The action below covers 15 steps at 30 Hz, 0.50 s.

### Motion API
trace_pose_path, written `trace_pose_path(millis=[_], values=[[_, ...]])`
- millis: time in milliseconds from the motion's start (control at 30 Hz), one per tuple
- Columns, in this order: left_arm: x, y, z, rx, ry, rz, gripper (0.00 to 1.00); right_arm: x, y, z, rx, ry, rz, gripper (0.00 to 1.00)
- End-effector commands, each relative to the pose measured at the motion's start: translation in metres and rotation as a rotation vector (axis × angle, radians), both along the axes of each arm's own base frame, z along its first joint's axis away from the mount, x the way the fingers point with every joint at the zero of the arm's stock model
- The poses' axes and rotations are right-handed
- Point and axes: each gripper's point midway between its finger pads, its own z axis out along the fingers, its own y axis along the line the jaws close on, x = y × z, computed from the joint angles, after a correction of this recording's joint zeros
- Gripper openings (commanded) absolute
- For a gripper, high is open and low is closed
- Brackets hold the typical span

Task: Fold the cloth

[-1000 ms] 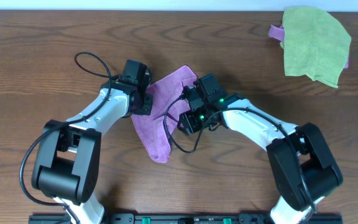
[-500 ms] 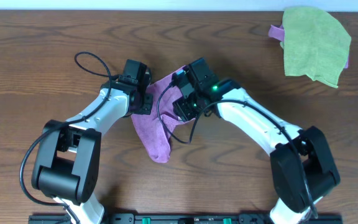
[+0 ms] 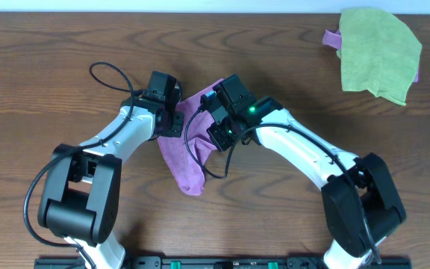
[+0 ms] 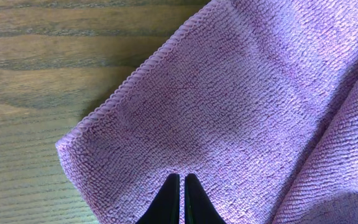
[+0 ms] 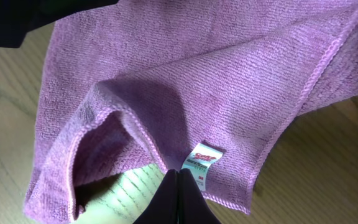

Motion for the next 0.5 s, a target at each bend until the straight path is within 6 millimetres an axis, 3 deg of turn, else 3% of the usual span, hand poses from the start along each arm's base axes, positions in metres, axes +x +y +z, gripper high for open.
trace_pose_path(millis=[0,233,467], values=[[0.005,-0.001,0.0,-0.001,-0.004,-0.011,0.06,-0.001,-0.001,-0.017,-0.035,0.028,-0.017,0.01],[0.005,-0.001,0.0,-0.001,-0.004,-0.011,0.06,-0.005,-0.005,-0.045,-0.075,0.09,-0.032,0.01],[0.004,0.0,0.0,0.0,-0.004,-0.011,0.06,-0.005,-0.015,-0.055,-0.127,0.101,-0.057,0.01]])
